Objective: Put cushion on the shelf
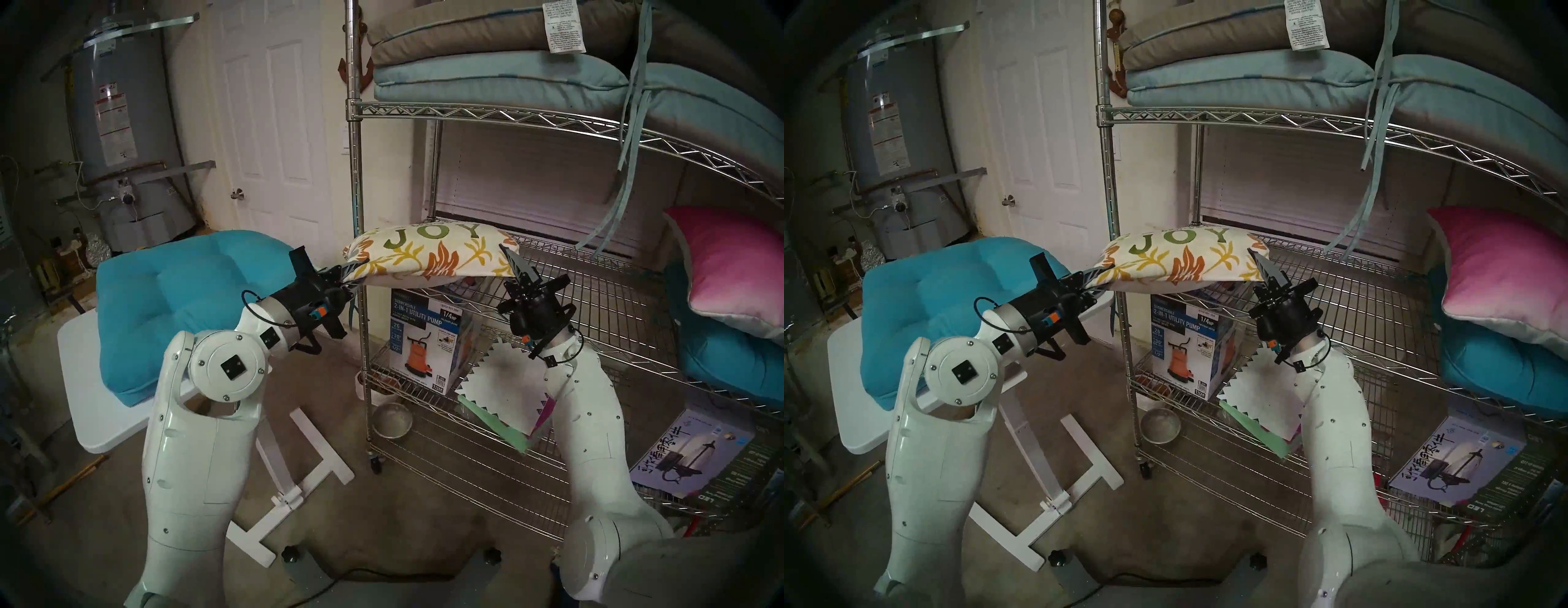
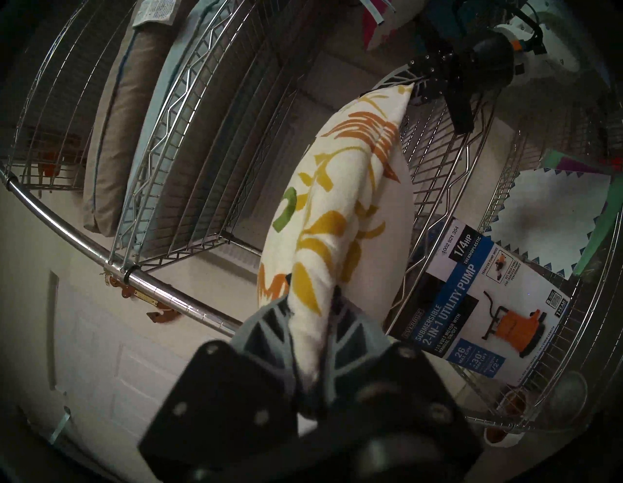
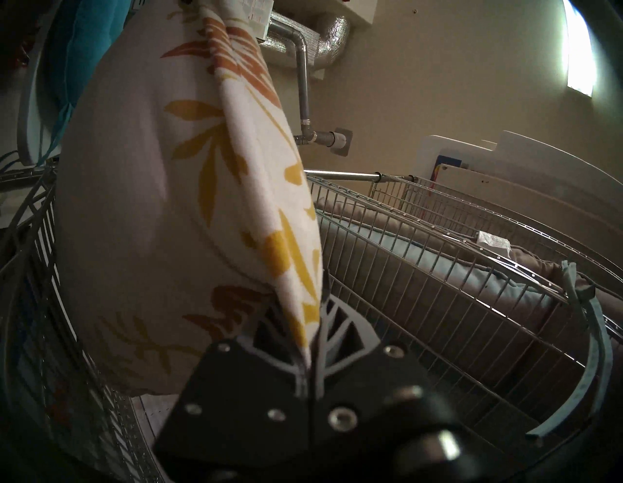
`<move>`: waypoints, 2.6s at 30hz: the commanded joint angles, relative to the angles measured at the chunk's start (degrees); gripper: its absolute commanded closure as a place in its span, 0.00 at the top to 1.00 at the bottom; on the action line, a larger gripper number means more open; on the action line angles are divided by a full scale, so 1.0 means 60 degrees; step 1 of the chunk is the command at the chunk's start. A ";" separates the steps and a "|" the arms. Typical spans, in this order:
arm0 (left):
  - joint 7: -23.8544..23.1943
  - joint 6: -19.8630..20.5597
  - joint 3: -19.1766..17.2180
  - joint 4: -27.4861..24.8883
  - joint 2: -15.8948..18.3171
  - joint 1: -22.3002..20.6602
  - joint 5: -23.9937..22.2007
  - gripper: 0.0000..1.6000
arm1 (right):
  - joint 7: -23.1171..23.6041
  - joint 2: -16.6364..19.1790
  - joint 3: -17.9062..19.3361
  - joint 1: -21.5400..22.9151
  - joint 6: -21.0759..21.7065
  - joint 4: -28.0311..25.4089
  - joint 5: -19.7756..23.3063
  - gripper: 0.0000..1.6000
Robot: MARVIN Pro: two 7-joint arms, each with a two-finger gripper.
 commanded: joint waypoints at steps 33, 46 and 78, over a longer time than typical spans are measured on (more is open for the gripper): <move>0.0234 0.0171 0.1610 0.1858 -0.1203 -0.1853 0.0693 0.00 | 0.0238 0.1275 0.3171 0.1709 0.0321 0.1482 0.0717 0.00; 0.0254 0.0188 0.1958 0.1858 -0.1359 -0.1734 0.0946 0.00 | 0.0767 0.1285 0.3932 0.2153 0.0226 0.1702 0.0559 0.00; 0.0168 0.0140 0.2087 0.1720 -0.1307 -0.1981 0.1084 0.00 | 0.1601 0.1385 0.4207 0.2535 0.0069 -0.0478 -0.0175 0.00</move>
